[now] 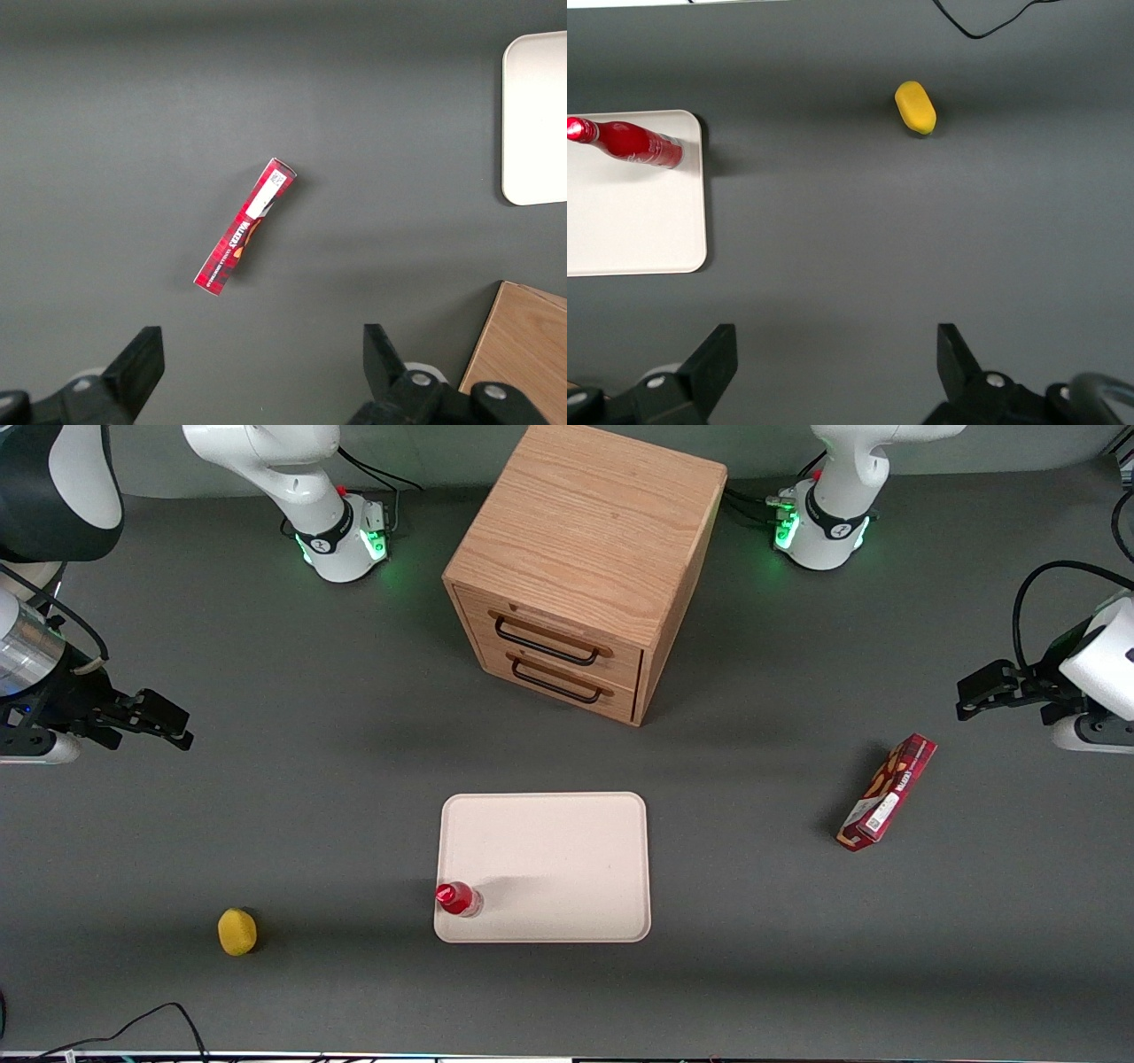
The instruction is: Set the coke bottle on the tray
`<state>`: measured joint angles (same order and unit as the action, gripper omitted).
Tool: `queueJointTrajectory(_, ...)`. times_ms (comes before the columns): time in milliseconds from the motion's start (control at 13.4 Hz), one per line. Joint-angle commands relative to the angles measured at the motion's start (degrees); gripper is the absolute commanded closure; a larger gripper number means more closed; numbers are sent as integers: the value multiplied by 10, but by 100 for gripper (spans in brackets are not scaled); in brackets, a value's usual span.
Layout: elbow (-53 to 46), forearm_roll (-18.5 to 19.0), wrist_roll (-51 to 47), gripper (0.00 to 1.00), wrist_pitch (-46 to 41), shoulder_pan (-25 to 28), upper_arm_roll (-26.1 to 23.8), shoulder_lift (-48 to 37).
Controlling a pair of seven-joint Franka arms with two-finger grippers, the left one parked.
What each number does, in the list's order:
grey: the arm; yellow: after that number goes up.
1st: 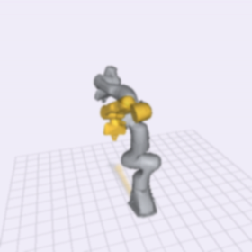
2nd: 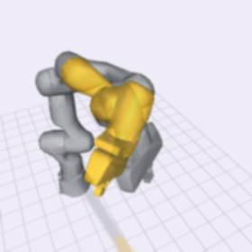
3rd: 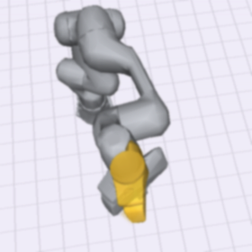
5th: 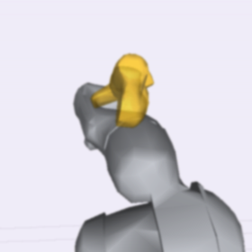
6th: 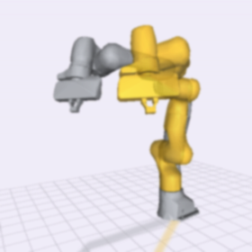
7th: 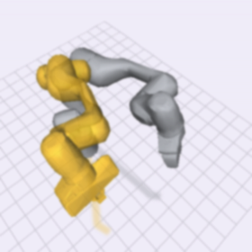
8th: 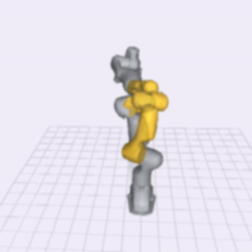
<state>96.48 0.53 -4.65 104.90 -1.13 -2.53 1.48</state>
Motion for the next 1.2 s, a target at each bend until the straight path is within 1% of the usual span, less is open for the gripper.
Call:
queueJointTrajectory(0,-43,-10,15,0,-35,-11,-5,-3)
queueJointTrajectory(150,-88,-10,11,0,-83,-11,-5,5)
queueJointTrajectory(224,-90,-10,15,0,-89,-12,-4,5)
queueJointTrajectory(524,-103,-10,18,0,-102,-12,-1,5)
queueJointTrajectory(673,-112,-2,13,0,-113,-10,-1,5)
queueJointTrajectory(1122,-112,0,18,0,-113,-12,0,5)
